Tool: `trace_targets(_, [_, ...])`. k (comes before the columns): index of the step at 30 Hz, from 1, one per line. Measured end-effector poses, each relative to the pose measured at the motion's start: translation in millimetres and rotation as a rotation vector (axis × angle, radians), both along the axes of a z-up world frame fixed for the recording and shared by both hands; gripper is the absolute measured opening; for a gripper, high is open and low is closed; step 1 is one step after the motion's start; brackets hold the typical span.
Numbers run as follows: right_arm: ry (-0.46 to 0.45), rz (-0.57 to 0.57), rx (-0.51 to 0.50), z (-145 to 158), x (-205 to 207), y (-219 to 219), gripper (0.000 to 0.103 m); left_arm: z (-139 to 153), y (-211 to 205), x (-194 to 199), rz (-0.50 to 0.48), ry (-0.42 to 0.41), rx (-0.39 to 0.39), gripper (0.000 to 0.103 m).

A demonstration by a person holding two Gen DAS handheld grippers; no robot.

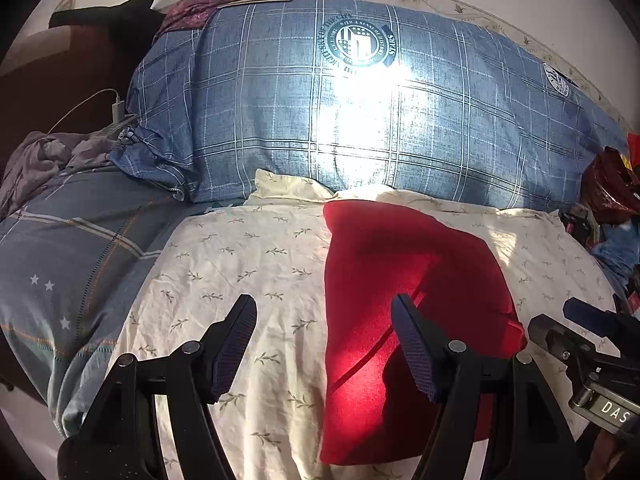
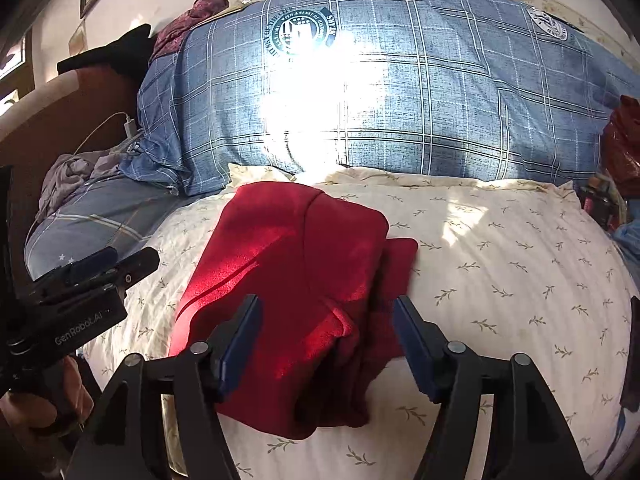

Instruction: Fold small clothes

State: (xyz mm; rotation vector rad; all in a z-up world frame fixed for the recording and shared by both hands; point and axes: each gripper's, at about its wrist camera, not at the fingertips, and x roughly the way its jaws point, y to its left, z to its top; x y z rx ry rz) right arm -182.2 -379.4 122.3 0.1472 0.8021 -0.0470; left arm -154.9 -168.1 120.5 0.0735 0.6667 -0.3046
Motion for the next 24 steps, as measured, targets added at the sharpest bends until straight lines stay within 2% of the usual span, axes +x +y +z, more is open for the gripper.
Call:
trace_targets(4, [0.001, -0.006, 0.005, 0.8, -2.7, -0.4, 0.072, 0.9, 4.6, -4.7, 0.009, -0.004, -0.012, 0.069])
trace_targets(24, [0.022, -0.017, 0.015, -2.7, 2.4, 1.7, 0.076, -0.4, 0.6, -3.4, 0.002, -0.018, 0.03, 0.069])
